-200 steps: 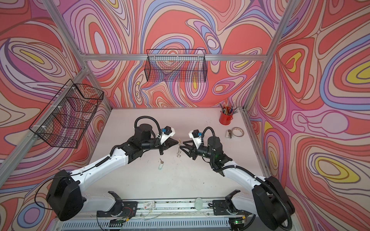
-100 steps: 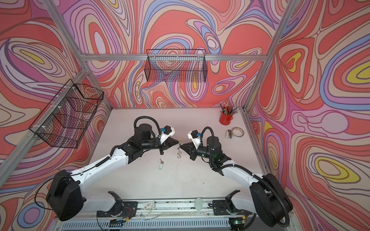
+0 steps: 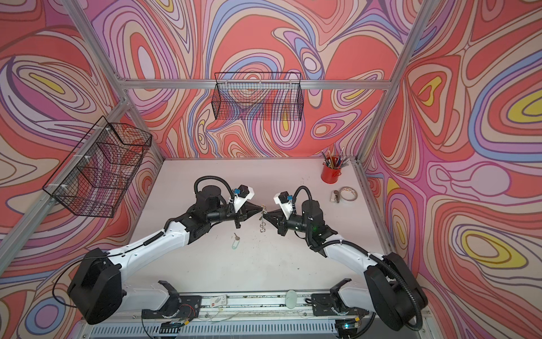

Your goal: Put the keys on the keyring

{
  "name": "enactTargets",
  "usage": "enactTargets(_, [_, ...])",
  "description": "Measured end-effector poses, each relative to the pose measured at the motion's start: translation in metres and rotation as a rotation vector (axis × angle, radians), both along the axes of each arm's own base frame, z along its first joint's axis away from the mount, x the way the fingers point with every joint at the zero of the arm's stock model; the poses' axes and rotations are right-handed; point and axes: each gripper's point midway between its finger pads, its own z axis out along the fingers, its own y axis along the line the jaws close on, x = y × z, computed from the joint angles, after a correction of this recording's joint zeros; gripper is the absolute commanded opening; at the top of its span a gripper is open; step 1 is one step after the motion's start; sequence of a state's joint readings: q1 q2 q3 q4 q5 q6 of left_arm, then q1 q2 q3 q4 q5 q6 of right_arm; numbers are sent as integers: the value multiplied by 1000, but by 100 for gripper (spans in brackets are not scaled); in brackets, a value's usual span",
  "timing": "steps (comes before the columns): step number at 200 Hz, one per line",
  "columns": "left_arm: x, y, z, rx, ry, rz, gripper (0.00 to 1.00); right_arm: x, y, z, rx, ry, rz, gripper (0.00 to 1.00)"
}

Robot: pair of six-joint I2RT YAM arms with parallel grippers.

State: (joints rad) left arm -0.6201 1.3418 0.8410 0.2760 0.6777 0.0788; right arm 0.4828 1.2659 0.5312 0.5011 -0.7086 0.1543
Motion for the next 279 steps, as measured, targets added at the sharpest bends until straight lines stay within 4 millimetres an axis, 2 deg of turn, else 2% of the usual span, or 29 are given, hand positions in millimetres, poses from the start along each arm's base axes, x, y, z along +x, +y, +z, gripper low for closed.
enactTargets(86, [2,0,4,-70,9,17,0,2,8,5,5,-8,23,0])
enactTargets(279, [20,-8,-7,-263,92,58,0,12,12,1,-7,8,10,0])
